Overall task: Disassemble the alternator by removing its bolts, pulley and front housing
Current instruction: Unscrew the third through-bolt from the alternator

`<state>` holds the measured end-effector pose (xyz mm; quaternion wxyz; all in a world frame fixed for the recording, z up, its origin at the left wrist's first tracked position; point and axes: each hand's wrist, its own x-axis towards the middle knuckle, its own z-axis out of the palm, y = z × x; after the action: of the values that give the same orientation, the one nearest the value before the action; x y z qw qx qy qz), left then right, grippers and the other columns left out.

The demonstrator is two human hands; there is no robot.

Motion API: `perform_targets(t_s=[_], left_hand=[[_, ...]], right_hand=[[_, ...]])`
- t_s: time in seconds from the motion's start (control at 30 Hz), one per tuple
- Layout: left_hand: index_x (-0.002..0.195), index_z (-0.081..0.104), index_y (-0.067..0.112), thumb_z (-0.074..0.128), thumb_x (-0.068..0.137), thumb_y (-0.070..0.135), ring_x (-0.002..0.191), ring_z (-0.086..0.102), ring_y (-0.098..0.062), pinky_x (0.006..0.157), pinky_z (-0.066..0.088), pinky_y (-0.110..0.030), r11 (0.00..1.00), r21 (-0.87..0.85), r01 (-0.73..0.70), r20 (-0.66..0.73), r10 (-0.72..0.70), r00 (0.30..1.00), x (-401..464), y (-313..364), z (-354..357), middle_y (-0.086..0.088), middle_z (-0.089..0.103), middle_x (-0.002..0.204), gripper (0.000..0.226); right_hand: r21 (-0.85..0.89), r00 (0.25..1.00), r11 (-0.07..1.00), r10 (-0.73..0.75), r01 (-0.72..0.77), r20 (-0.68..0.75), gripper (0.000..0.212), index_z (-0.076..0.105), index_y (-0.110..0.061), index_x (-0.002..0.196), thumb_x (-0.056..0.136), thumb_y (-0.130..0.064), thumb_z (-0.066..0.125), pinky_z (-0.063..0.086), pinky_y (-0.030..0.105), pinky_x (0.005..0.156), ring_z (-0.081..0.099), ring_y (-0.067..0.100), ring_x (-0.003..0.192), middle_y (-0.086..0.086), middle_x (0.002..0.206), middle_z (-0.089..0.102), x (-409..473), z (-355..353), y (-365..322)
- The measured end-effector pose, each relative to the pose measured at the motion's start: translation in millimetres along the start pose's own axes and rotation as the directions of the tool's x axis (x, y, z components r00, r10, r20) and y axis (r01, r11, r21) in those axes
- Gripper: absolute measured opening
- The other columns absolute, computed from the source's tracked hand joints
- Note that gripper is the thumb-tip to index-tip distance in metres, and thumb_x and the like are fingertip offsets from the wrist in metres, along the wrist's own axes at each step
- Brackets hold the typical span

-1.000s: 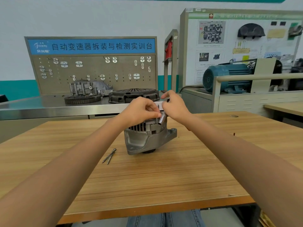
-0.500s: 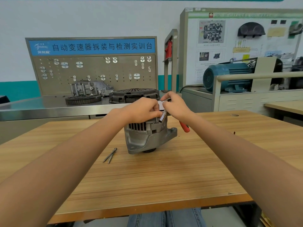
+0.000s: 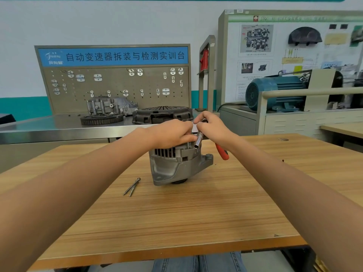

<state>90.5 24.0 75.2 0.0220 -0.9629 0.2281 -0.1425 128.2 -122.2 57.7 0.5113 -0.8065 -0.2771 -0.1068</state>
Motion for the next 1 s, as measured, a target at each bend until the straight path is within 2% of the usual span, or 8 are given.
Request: perform_targets(t_s=[0.1, 0.2, 0.43, 0.57, 0.7, 0.83, 0.9, 1.0], left_hand=[[0.101, 0.05, 0.013, 0.036, 0.1, 0.035, 0.063, 0.044, -0.007, 0.063, 0.034, -0.025, 0.992, 0.106, -0.065, 0.007, 0.065, 0.998, -1.5, -0.1, 2.9, 0.009, 0.045, 0.072, 0.026], [0.106, 0.051, 0.013, 0.034, 0.1, 0.037, 0.071, 0.047, -0.013, 0.068, 0.037, -0.027, 0.977, 0.175, -0.12, 0.02, 0.119, 0.993, -2.2, -0.2, -0.8, 0.005, 0.049, 0.079, 0.03], [0.086, 0.043, 0.025, 0.035, 0.1, 0.034, 0.074, 0.051, -0.015, 0.069, 0.038, -0.031, 0.993, 0.087, -0.08, 0.102, 0.071, 0.992, -6.5, -0.2, -9.5, 0.005, 0.051, 0.077, 0.019], [0.076, 0.043, 0.028, 0.035, 0.101, 0.033, 0.077, 0.049, -0.013, 0.071, 0.035, -0.029, 0.994, 0.095, -0.048, 0.154, 0.033, 0.988, -1.6, 1.2, -13.2, 0.004, 0.052, 0.079, 0.027], [0.067, 0.047, 0.023, 0.036, 0.1, 0.039, 0.062, 0.045, -0.009, 0.059, 0.033, -0.024, 0.998, -0.044, 0.051, 0.146, -0.044, 0.988, -0.6, -0.7, -9.9, 0.005, 0.048, 0.066, 0.039], [0.055, 0.038, 0.018, 0.039, 0.097, 0.048, 0.047, 0.033, -0.009, 0.053, 0.029, -0.026, 0.978, -0.172, 0.122, 0.069, -0.112, 0.991, -4.6, -2.3, -4.2, 0.004, 0.034, 0.051, 0.051], [0.058, 0.04, 0.018, 0.037, 0.097, 0.05, 0.05, 0.036, -0.01, 0.055, 0.031, -0.027, 0.969, -0.209, 0.135, 0.053, -0.126, 0.991, -6.1, -1.6, -3.7, 0.003, 0.038, 0.055, 0.05], [0.075, 0.045, 0.021, 0.04, 0.099, 0.037, 0.065, 0.043, -0.011, 0.06, 0.033, -0.027, 0.958, -0.241, 0.153, 0.102, -0.132, 0.986, -6.4, -0.1, -6.3, 0.004, 0.047, 0.071, 0.029]], right_hand=[[0.013, 1.0, 1.0, 0.02, -0.02, 0.021, 0.016, 0.05, -0.013, 0.101, 0.091, -0.002, 0.044, 0.037, 0.014, 0.049, 0.045, 0.007, 0.066, -0.004, 0.082, 0.046, -1.7, -2.3, -1.4], [0.016, 0.998, 0.999, 0.042, -0.043, 0.047, 0.018, 0.05, -0.014, 0.102, 0.09, -0.001, 0.045, 0.038, 0.013, 0.049, 0.046, 0.007, 0.066, -0.002, 0.083, 0.047, -1.9, -4.4, -2.4], [0.059, 0.996, 0.995, 0.076, -0.079, 0.048, 0.019, 0.051, -0.015, 0.103, 0.09, -0.002, 0.045, 0.041, 0.017, 0.053, 0.048, 0.008, 0.067, -0.001, 0.084, 0.048, -0.8, -5.3, -0.9], [0.084, 0.993, 0.991, 0.103, -0.108, 0.057, 0.02, 0.051, -0.016, 0.102, 0.089, -0.001, 0.046, 0.042, 0.017, 0.052, 0.049, 0.009, 0.066, 0.001, 0.084, 0.049, -1.1, -6.6, -1.0], [0.1, 0.993, 0.989, 0.104, -0.108, 0.051, 0.021, 0.051, -0.016, 0.101, 0.088, 0.0, 0.047, 0.044, 0.02, 0.056, 0.049, 0.01, 0.067, 0.0, 0.084, 0.049, -0.7, -5.4, 0.4], [0.109, 0.994, 0.988, 0.102, -0.106, 0.034, 0.021, 0.052, -0.017, 0.1, 0.089, 0.0, 0.046, 0.043, 0.022, 0.057, 0.048, 0.011, 0.067, -0.002, 0.083, 0.048, -0.6, -4.2, 0.8], [0.105, 0.995, 0.989, 0.1, -0.103, 0.03, 0.021, 0.052, -0.017, 0.101, 0.088, 0.0, 0.046, 0.043, 0.022, 0.058, 0.048, 0.011, 0.069, -0.002, 0.084, 0.048, -1.2, -3.9, 0.9], [0.107, 0.995, 0.989, 0.098, -0.1, 0.027, 0.022, 0.051, -0.016, 0.102, 0.089, 0.0, 0.046, 0.044, 0.022, 0.058, 0.048, 0.011, 0.069, -0.002, 0.083, 0.048, -1.4, -3.5, 0.7]])
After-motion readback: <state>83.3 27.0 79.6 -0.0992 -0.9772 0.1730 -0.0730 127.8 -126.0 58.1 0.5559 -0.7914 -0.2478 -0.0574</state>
